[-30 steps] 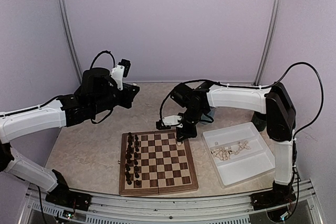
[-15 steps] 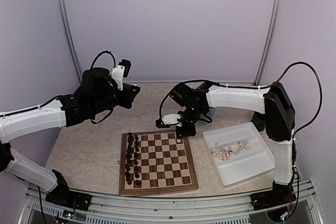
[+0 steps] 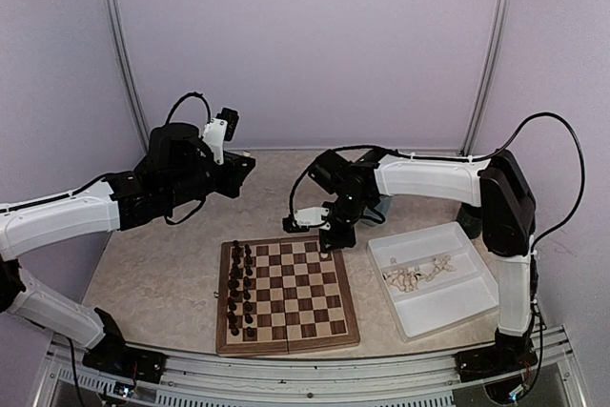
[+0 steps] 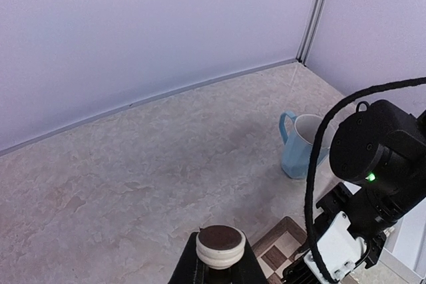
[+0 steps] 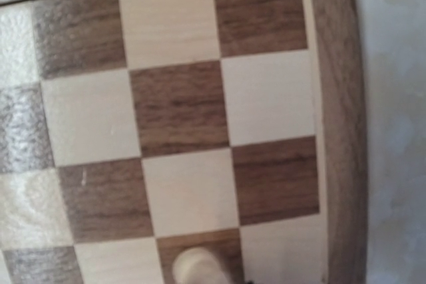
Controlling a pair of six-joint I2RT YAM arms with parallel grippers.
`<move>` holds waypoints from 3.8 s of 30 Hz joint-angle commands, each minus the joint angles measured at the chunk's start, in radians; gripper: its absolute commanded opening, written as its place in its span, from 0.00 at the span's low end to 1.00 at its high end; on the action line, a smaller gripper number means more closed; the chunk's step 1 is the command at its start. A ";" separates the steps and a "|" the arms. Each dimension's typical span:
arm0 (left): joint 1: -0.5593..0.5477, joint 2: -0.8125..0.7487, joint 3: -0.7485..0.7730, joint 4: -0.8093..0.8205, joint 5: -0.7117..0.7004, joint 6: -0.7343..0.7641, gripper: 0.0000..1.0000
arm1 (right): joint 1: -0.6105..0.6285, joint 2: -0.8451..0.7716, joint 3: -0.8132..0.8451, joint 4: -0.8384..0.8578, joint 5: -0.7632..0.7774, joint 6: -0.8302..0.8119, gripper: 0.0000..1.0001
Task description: Set up the chess pieces on the board
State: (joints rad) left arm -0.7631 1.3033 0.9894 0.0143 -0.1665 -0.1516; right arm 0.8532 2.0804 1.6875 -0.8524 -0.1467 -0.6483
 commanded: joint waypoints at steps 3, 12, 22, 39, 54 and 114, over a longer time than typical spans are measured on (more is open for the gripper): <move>0.007 -0.001 0.006 -0.003 0.009 0.013 0.01 | 0.005 0.001 0.009 -0.039 -0.030 0.005 0.28; 0.008 0.016 0.013 -0.011 0.023 0.029 0.01 | 0.002 -0.061 0.068 -0.114 -0.023 -0.005 0.37; -0.097 0.187 0.173 -0.232 0.479 0.085 0.04 | -0.069 -0.411 -0.066 -0.112 -0.109 -0.173 0.32; -0.134 0.379 0.299 -0.338 0.971 0.039 0.07 | 0.114 -0.568 -0.244 -0.021 0.041 -0.321 0.34; -0.141 0.448 0.337 -0.327 1.066 0.009 0.09 | 0.241 -0.519 -0.232 -0.001 0.139 -0.333 0.36; -0.347 0.283 0.038 0.623 0.279 0.026 0.41 | -0.322 -0.646 -0.561 0.514 -1.120 0.360 0.04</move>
State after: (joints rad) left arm -1.1030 1.5627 0.9817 0.6010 0.0792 -0.1303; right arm 0.5354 1.4391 1.1355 -0.3523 -1.2449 -0.2947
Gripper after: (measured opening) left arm 0.450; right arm 0.116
